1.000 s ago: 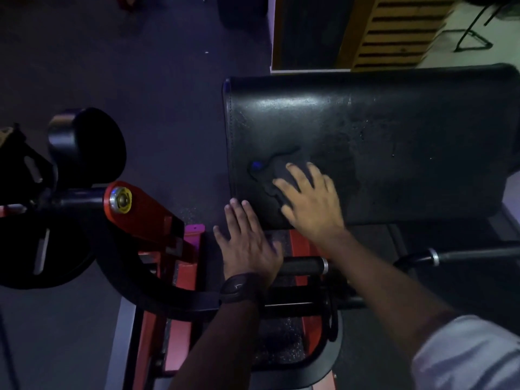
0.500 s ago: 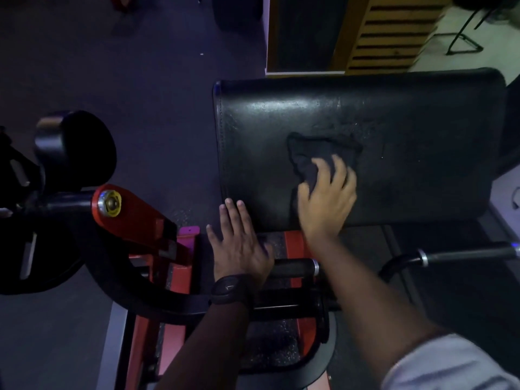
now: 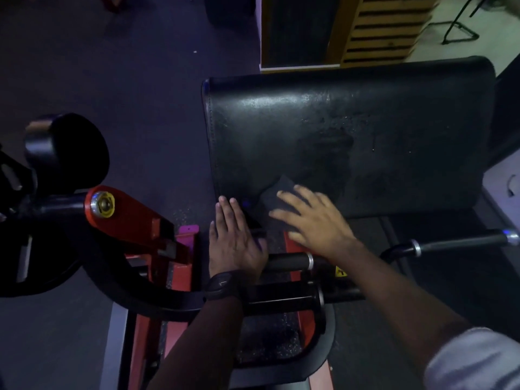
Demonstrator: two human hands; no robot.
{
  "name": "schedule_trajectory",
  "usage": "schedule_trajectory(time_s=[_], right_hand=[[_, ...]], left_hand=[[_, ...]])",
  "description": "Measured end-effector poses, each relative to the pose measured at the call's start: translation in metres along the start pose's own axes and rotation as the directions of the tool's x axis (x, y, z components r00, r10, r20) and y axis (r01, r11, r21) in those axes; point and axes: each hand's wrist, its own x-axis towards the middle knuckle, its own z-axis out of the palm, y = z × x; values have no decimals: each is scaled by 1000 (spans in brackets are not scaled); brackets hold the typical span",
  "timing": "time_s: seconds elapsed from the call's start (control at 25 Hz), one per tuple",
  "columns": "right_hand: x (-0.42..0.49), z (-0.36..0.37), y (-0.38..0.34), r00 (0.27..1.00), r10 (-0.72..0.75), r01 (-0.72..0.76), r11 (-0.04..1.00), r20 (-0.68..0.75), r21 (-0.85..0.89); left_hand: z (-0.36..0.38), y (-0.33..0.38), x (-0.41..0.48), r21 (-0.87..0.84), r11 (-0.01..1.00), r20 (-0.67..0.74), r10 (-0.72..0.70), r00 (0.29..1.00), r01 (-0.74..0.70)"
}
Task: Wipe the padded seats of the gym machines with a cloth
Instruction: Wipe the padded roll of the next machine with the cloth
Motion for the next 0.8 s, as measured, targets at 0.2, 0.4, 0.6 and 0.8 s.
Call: schedule_trajectory(time_s=[0.2,0.4,0.6,0.8], right_hand=[[5,4,-24,998,-59,59,998,6,-11],[26,-10,-9,792,608,-578,778,-63,244],[25,1,-9,993,89,-89,996,-76,0],[60,-12,-40,845,521,-504,851,-117,148]], left_hand=[[-3,2,0,-26,1000,16,9,1000,-8],[-1,1,0,-28,1000,7,-10,1000,11],[3,0,2,-50,999,-17,-20,1000,19],[3,0,1,-35,999,10,-3,1000,3]])
